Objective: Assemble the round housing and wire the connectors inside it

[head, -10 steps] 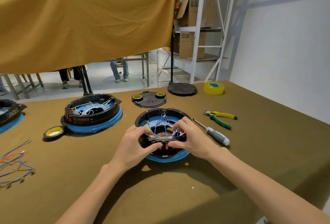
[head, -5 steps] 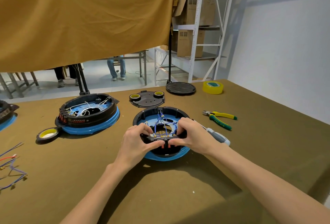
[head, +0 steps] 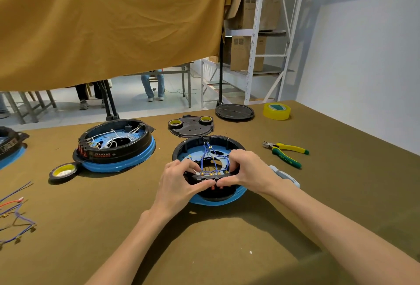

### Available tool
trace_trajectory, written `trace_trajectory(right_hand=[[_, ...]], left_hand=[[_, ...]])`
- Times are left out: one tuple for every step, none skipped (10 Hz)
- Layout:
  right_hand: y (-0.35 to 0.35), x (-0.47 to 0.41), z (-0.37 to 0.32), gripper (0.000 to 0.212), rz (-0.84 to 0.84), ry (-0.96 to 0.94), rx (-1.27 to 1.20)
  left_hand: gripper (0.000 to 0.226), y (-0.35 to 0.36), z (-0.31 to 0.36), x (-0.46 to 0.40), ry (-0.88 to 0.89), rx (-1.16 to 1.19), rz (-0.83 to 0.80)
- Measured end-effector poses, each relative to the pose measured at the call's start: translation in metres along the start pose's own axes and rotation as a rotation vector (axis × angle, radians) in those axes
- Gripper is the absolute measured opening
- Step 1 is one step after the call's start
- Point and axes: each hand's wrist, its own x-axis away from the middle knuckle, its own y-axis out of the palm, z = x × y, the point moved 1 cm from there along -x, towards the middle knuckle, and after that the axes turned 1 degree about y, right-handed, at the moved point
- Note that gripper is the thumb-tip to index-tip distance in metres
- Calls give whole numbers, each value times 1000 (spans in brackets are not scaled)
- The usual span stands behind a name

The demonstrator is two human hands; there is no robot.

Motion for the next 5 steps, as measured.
trace_trajectory(right_hand=[[1, -4, 5, 51, -17, 6, -20], [5, -5, 13, 52, -5, -5, -30], [5, -3, 19, 51, 42, 6, -76], [1, 2, 18, 44, 69, 26, -106], [-18, 12, 13, 30, 257, 93, -246]], left_hand=[[53, 2, 0, -3, -15, -18, 12], [52, 2, -2, -4, 24, -29, -15], [49, -1, -9, -2, 110, -47, -32], [47, -2, -10, -1, 92, -27, -5], [46, 1, -9, 0, 62, -16, 10]])
